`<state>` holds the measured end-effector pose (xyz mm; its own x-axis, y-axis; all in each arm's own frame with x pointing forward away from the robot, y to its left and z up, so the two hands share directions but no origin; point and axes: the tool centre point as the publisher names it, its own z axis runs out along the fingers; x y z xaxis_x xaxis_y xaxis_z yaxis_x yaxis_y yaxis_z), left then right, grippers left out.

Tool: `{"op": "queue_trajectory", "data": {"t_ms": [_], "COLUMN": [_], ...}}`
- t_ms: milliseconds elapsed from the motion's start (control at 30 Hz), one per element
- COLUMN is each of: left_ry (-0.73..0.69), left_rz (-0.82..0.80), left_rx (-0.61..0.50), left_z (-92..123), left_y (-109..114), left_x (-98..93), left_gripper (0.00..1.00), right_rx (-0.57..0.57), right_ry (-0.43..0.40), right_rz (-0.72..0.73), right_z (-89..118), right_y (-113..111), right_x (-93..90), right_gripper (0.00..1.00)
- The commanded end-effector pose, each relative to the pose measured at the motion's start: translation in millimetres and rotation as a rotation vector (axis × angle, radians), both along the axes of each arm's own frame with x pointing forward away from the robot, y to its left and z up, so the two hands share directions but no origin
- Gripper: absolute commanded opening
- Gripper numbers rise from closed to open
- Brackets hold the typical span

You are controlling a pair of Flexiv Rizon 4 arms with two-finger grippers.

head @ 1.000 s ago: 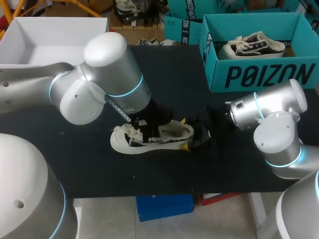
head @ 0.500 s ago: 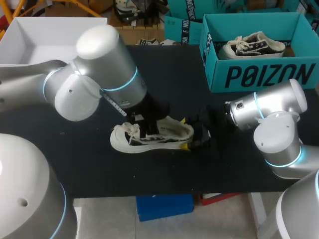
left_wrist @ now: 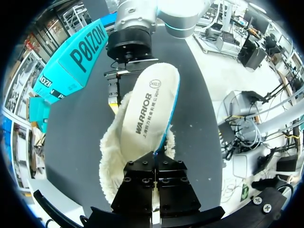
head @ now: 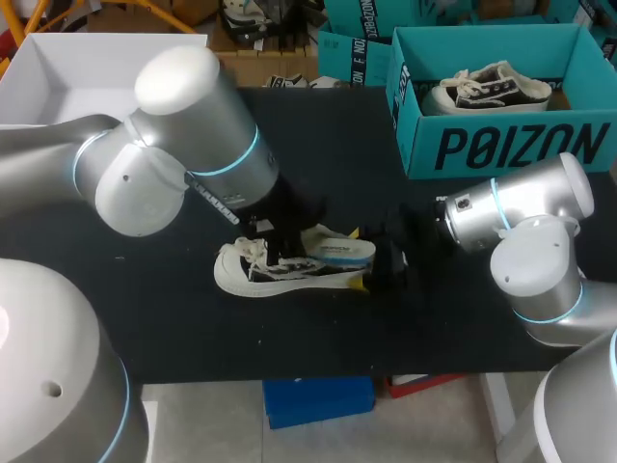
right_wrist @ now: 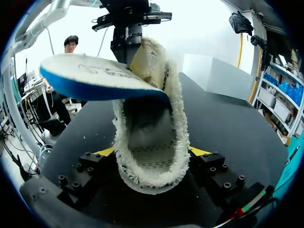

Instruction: Take the shoe out of the shoebox, open the shoe tongue, remove and reinsert the insole, then place the shoe into the shoebox

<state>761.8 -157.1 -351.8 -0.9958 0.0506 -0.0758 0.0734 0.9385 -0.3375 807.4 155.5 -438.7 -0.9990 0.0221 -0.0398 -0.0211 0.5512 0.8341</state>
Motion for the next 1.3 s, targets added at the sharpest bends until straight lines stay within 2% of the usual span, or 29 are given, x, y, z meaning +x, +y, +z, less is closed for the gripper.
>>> {"op": "queue_trajectory", "data": {"t_ms": [33, 133, 167, 200, 267, 467, 633, 733, 767, 800, 867, 900, 933, 967, 1000, 1133, 1300], "left_ry": [0.002, 0.019, 0.031, 0.043, 0.053, 0.050, 0.032, 0.038, 0.064, 0.092, 0.060, 0.066, 0.124, 0.146, 0.143, 0.123, 0.107], "left_rz": [-0.002, 0.000, 0.003, 0.003, 0.004, -0.024, -0.092, -0.120, 0.092, 0.259, 0.295, 0.279, 0.076, -0.022, -0.034, -0.104, -0.137], "left_rx": [0.001, 0.027, 0.038, 0.044, 0.043, 0.014, -0.031, -0.029, -0.011, 0.003, 0.024, 0.023, 0.026, 0.024, 0.026, 0.035, 0.013], "left_z": [-2, -10, -14, -16, -19, -9, 9, 11, 12, 11, 10, 9, 1, 1, 3, 3, -1], "left_y": [2, -1, -2, -3, -5, -12, -24, -30, -26, -27, -29, -33, -46, -47, -45, -60, -75], "left_x": [-2.5, -2.1, -1.4, -0.6, 0.2, -0.5, -9.9, -14.3, -26.1, -20.7, -22.5, -24.5, -23.0, -23.1, -22.1, -22.8, -11.1], "left_gripper": [0.00, 0.00, 0.04, 0.25, 1.00, 1.00, 1.00, 1.00, 1.00, 1.00, 1.00, 1.00, 1.00, 1.00, 1.00, 1.00, 1.00], "right_rx": [-0.001, -0.001, -0.001, -0.001, -0.001, -0.001, -0.001, -0.001, -0.001, -0.001, -0.001, -0.001, -0.001, -0.001, -0.001, -0.001, -0.001], "right_ry": [0.000, 0.000, 0.000, 0.000, 0.000, 0.000, 0.000, 0.000, 0.000, 0.000, 0.000, 0.000, 0.000, 0.000, 0.000, 0.000, 0.000], "right_rz": [-0.002, -0.002, -0.002, -0.002, -0.002, -0.002, -0.002, -0.002, -0.002, -0.002, -0.002, -0.002, -0.002, -0.002, -0.002, -0.002, -0.002], "right_z": [-5, -5, -5, -5, -5, -5, -5, -5, -5, -5, -5, -5, -5, -5, -5, -5, -5], "right_y": [1, 1, 1, 1, 1, 1, 1, 1, 1, 1, 1, 1, 1, 1, 1, 1, 1], "right_x": [2.1, 2.1, 2.1, 2.1, 2.1, 2.1, 2.1, 2.1, 2.1, 2.1, 2.1, 2.1, 2.1, 2.1, 2.1, 2.1, 2.1], "right_gripper": [0.00, 0.00, 0.00, 0.00, 0.00, 0.00, 0.00, 0.00, 0.00, 0.00, 0.00, 0.00, 0.00, 0.00, 0.00, 0.00, 0.00]}}
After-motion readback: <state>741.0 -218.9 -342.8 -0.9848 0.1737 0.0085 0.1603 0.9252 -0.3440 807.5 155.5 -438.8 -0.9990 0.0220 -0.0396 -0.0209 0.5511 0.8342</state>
